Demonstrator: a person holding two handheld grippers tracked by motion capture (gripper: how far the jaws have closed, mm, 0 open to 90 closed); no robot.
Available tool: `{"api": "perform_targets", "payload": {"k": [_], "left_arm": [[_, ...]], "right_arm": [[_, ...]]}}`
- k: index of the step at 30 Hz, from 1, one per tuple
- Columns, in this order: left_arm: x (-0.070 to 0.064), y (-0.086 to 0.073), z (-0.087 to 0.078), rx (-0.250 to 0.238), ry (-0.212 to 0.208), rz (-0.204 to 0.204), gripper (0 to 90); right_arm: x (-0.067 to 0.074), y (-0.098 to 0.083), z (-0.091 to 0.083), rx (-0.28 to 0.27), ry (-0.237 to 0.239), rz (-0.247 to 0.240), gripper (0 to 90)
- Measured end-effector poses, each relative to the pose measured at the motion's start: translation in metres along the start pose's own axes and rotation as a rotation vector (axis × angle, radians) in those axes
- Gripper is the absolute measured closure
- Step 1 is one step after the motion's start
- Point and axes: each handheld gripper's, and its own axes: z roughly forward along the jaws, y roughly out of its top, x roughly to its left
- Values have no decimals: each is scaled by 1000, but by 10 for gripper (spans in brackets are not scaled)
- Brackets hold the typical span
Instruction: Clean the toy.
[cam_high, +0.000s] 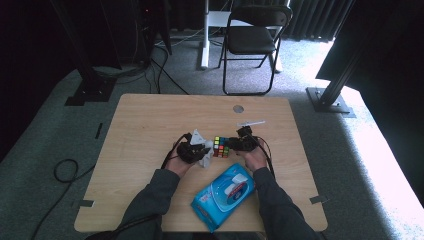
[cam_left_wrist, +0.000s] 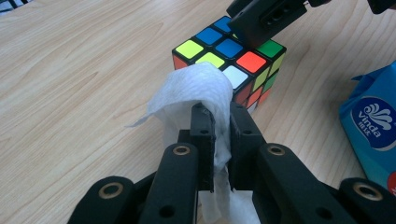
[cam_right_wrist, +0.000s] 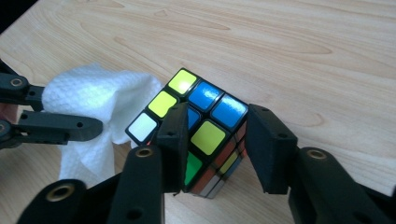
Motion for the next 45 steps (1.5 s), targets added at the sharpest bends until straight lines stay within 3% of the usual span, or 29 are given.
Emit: {"api": "perform_targets", "payload": {"k": [5,12,21,37,45], "left_arm": [[0,0,0,-1,1,1,825],[0,0,0,0,0,0,824],[0,0,0,-2,1,-1,824],[0,0,1,2,-1,2,822],[0,1,1,1,0,3,820]], "right_arm": [[-3,-2,-1,-8,26,34,691],[-13,-6,-1,-32,75,116,697],[-26,-10,-6,-59,91,192,704],[-41,-13,-15,-98,70,227,723],[-51,-15,-18,-106,25,255,766]]}}
